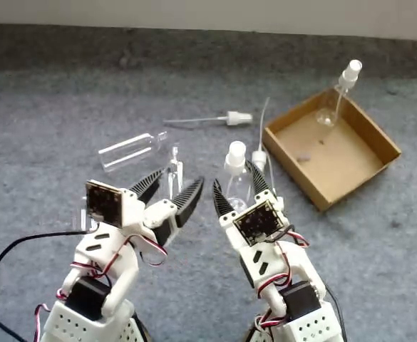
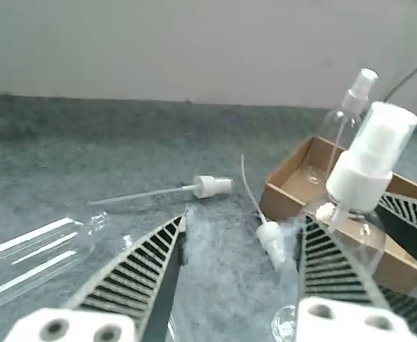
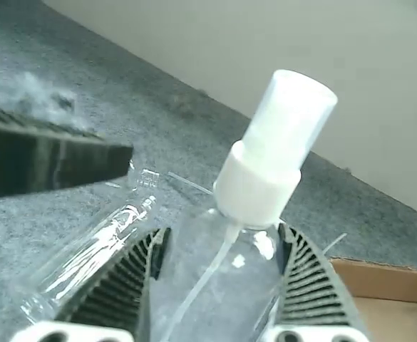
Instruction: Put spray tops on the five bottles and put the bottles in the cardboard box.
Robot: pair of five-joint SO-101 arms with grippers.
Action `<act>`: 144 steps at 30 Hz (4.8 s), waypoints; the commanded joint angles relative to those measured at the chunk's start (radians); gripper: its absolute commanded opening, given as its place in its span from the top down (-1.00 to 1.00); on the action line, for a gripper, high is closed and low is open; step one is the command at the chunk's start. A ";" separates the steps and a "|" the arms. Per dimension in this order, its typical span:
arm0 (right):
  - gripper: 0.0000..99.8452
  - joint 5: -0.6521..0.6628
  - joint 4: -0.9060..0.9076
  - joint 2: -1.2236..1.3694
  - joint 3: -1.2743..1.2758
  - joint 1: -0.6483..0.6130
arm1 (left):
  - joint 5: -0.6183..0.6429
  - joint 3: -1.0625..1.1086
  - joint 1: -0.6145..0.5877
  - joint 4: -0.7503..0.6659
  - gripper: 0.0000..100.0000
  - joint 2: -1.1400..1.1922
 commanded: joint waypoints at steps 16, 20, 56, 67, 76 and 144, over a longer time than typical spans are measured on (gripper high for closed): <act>0.80 -0.012 0.044 -0.018 0.156 0.012 | 0.002 -0.042 -0.360 0.104 0.91 -0.008; 0.80 -0.012 0.044 -0.018 0.156 0.013 | 0.002 -0.015 -0.360 0.267 0.91 -0.008; 0.80 -0.009 0.071 -0.021 0.156 0.016 | -0.413 0.136 -0.358 0.546 0.91 -0.005; 0.80 -0.006 0.068 -0.022 0.154 0.016 | -0.414 0.136 -0.265 0.638 0.91 -0.004; 0.80 -0.009 0.065 -0.024 0.154 0.016 | -0.414 0.136 -0.257 0.646 0.91 -0.004; 0.80 -0.175 -0.163 -0.024 0.099 -0.162 | -0.411 0.136 0.084 0.144 0.92 -0.008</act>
